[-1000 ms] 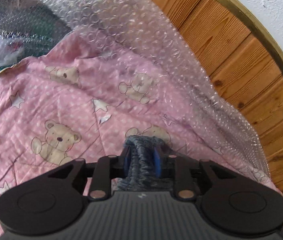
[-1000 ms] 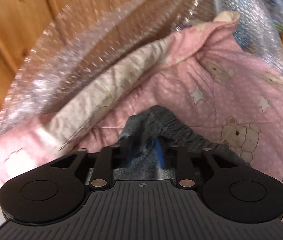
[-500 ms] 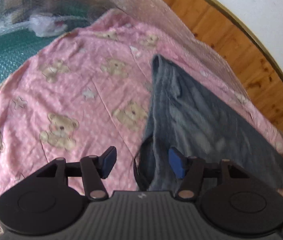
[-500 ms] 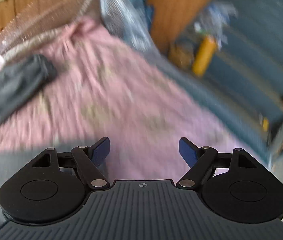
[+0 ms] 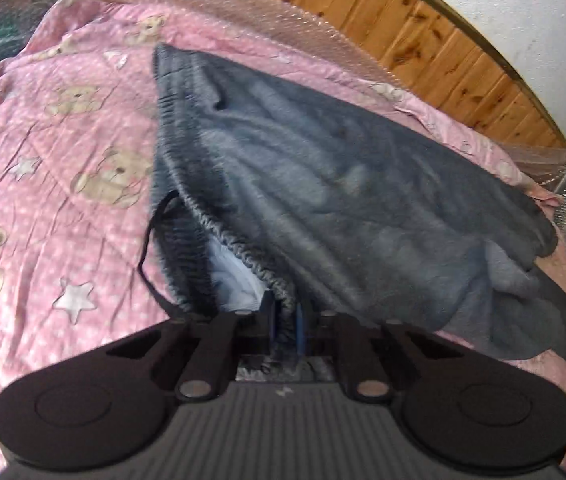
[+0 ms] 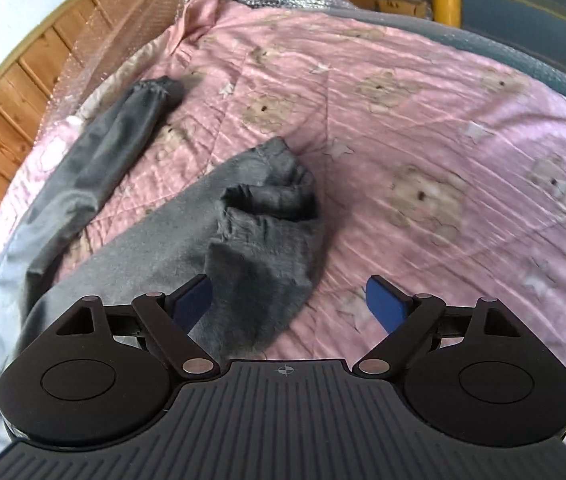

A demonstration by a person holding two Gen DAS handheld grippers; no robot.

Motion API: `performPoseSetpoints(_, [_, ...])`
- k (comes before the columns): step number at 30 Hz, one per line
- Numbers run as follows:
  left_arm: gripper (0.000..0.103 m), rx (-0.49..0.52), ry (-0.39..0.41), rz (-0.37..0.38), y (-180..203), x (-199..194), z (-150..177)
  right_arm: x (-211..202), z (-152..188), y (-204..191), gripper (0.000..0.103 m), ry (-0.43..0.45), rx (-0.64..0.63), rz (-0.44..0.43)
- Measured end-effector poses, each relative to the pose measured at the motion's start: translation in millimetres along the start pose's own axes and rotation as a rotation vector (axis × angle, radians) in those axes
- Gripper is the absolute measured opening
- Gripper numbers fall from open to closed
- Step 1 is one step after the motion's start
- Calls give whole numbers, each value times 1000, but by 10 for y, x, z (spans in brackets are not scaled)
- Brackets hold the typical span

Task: Fold clothes

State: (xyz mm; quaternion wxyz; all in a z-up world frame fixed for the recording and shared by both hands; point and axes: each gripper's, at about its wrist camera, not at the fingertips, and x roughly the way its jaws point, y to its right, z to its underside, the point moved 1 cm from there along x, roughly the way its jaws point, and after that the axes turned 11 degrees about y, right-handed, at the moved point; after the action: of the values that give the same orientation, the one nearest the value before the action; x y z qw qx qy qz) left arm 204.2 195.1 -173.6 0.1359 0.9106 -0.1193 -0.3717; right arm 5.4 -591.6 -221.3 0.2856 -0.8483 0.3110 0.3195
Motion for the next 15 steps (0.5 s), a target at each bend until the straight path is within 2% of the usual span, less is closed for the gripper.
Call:
performPoseSetpoints(4, [9,-55,83,35,95,-293,-239,150,-2,-327,88,-27,-70,-22])
performPoseSetpoints(5, [9,-84,107,48,104,-382,-321,188,-2,-409,84,-34,-88,-27])
performPoseSetpoints(7, [9,-144,139,80,113,-589,-530,273,12,-537,32,-42,-182,47])
performPoseSetpoints(8, [9,-174,151,97,113,-707,-648,316,21,-597,0,-45,-237,94])
performPoseSetpoints(9, [9,-206,160,118,106,-860,-792,276,-39,-637,0,-18,-250,106])
performPoseSetpoints(11, [8,-250,176,153,74,-1227,-1091,-45,-341,-649,0,77,-214,76])
performPoseSetpoints(15, [8,-267,194,156,-88,-2033,-1604,-738,-984,-583,0,253,-131,26])
